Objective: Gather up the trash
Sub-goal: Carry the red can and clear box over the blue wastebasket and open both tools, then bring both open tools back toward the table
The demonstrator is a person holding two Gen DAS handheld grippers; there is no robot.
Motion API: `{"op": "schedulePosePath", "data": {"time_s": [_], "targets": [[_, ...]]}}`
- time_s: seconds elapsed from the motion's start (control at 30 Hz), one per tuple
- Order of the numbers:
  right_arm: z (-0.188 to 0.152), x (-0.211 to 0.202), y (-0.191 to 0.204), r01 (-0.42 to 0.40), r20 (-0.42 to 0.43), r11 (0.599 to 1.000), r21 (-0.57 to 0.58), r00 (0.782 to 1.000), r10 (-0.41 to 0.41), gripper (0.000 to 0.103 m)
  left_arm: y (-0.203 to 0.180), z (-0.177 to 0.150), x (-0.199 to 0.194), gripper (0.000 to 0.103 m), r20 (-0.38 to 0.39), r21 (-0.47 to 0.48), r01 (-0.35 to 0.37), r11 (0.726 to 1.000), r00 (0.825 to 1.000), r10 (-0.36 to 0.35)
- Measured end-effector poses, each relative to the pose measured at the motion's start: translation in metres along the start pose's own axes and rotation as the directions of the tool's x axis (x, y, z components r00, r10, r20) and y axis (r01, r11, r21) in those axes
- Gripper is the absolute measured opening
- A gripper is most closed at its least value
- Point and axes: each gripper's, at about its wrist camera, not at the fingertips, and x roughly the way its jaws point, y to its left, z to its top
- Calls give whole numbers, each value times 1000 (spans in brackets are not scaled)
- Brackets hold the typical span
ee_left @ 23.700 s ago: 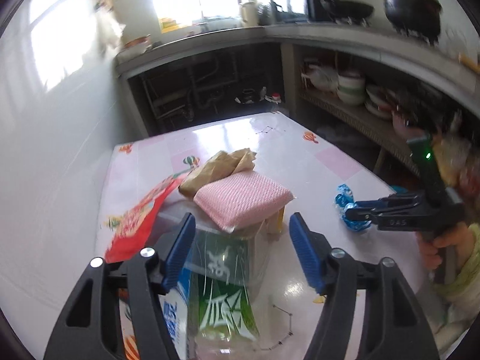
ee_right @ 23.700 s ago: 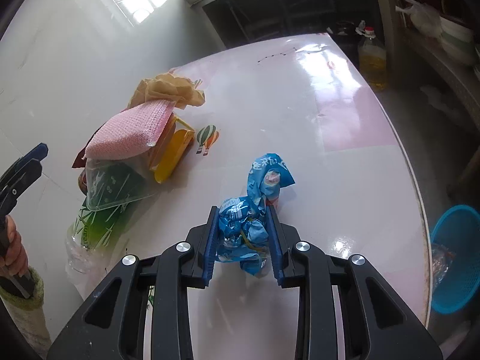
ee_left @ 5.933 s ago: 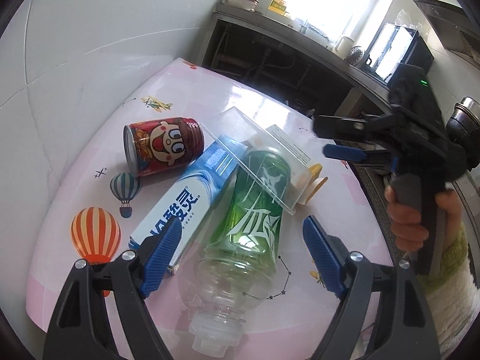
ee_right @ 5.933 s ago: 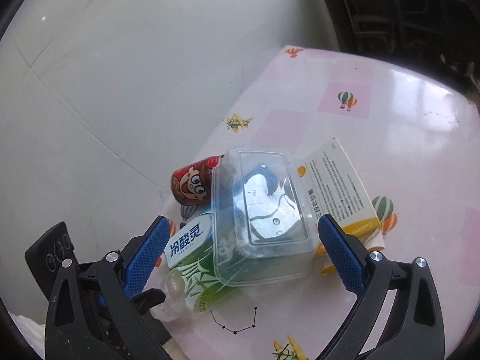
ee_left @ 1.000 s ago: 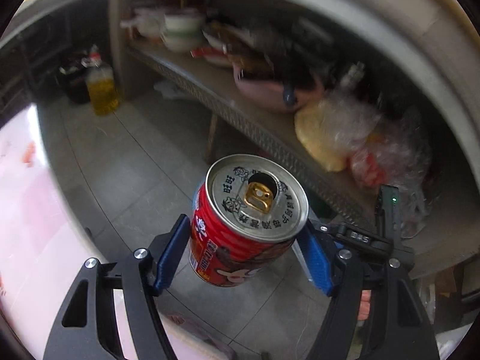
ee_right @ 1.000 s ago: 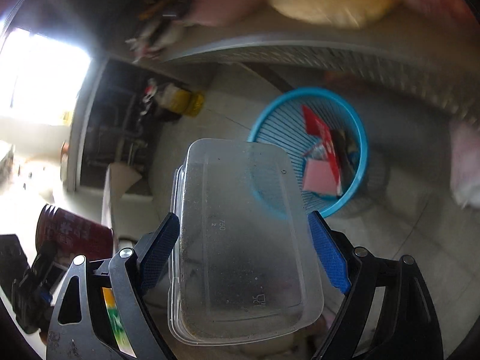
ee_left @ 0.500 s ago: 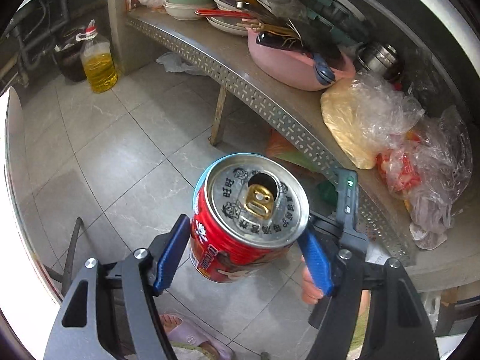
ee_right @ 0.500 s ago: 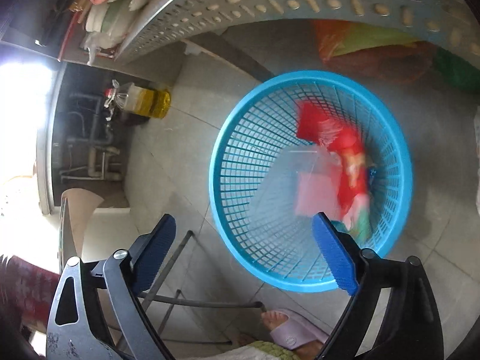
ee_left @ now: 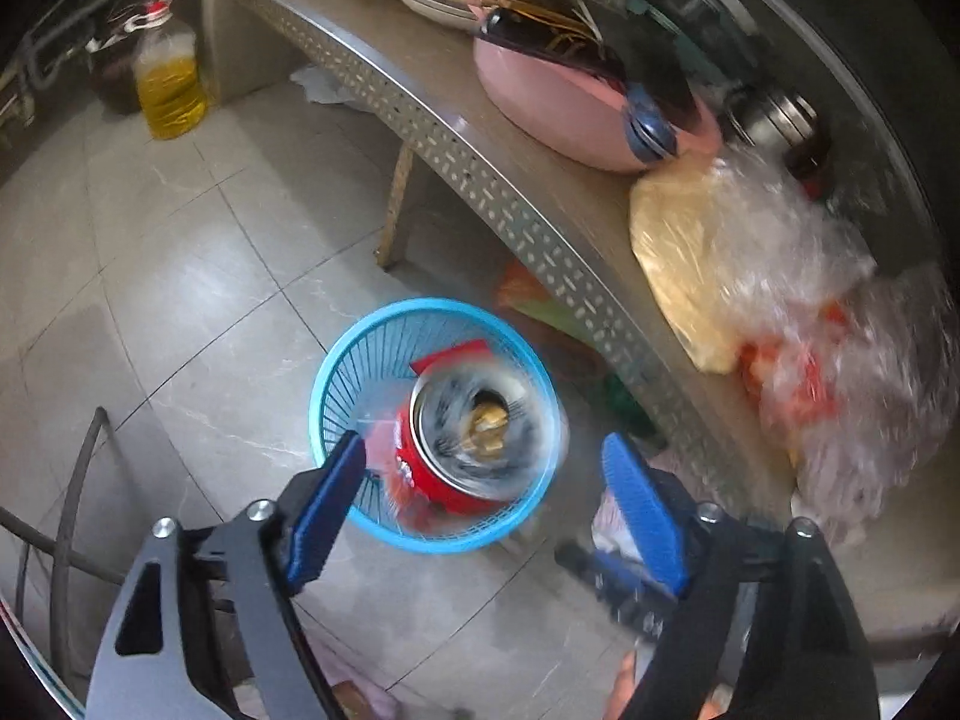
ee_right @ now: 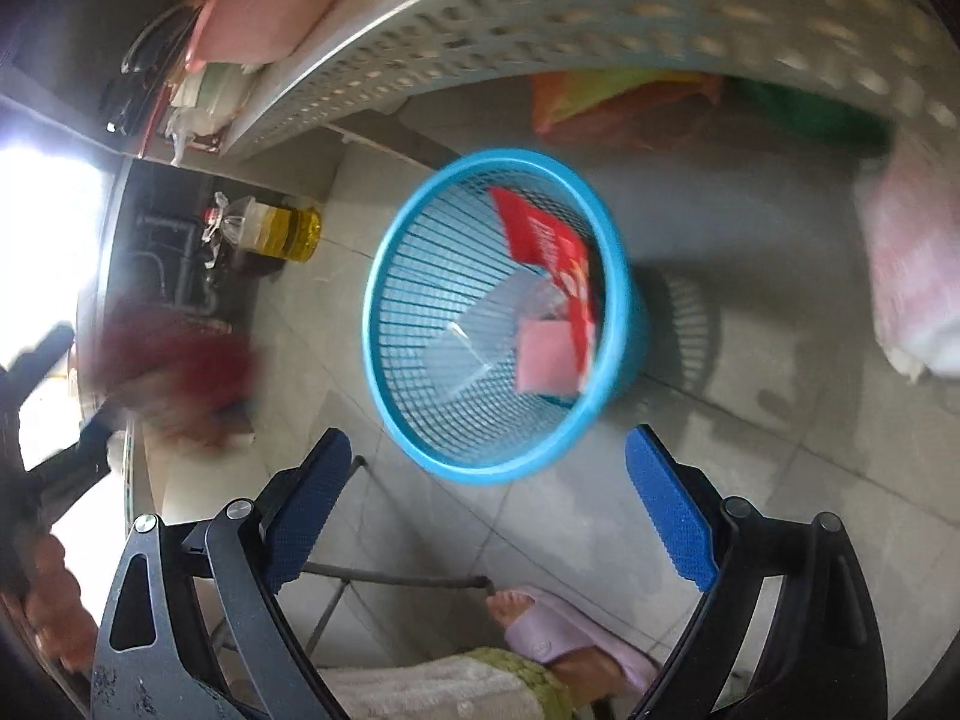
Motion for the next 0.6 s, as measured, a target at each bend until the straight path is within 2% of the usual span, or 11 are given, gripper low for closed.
{"op": "schedulePosePath", "data": {"time_s": [0.13, 0.27, 0.43, 0.6], "targets": [[-3, -7, -5, 5, 8, 1000, 8, 1000, -5, 89, -5, -6, -15, 79, 12, 0, 36, 999, 999, -36], [-6, -10, -2, 6, 11, 1000, 4, 1000, -6, 89, -6, -17, -43, 79, 51, 49, 4, 999, 999, -7], [-9, -19, 9, -9, 24, 1000, -21, 1000, 10, 89, 9, -34, -92, 79, 118, 34, 14, 999, 993, -18], [-20, -33, 39, 5, 42, 990, -138, 999, 1, 89, 28, -68, -157, 79, 232, 44, 20, 999, 972, -29]]}}
